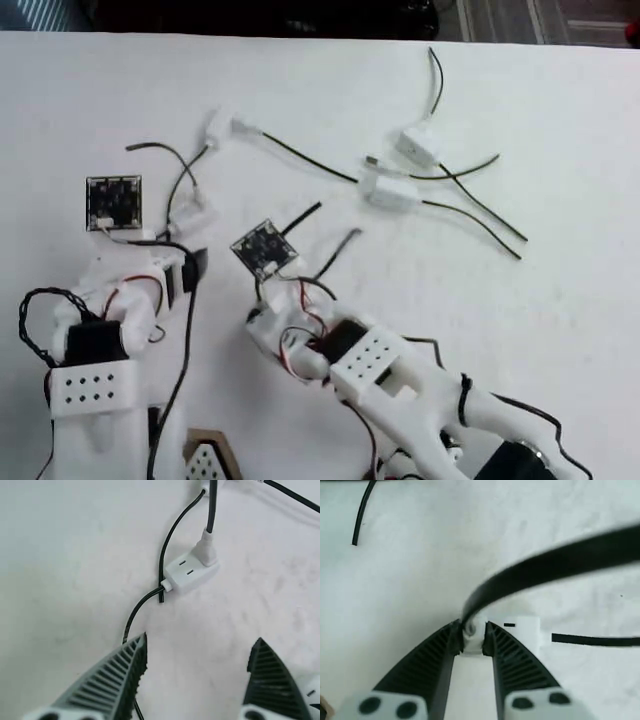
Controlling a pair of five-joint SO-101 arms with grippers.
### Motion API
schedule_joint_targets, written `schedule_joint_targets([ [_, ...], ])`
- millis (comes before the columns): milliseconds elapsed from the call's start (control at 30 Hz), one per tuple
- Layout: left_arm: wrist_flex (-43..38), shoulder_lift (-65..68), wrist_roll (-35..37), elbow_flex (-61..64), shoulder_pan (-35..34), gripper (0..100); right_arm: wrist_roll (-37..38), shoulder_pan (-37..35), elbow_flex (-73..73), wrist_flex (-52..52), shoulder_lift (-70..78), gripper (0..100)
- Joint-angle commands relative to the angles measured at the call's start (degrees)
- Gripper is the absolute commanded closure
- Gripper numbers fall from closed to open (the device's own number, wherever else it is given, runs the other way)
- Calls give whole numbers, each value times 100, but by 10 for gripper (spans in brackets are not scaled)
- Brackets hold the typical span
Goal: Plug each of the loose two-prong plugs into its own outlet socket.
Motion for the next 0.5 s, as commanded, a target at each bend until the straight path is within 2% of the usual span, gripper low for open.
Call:
schedule_joint_targets([
  [0, -114, 22, -62, -35, -189, 683, -44, 13, -123, 66, 136, 981],
  [200, -123, 22, -62, -26, -330, 683, 9, 48, -404, 840, 180, 981],
  [467, -132, 4, -62, 53, -330, 683, 325, 48, -431, 655, 189, 981],
])
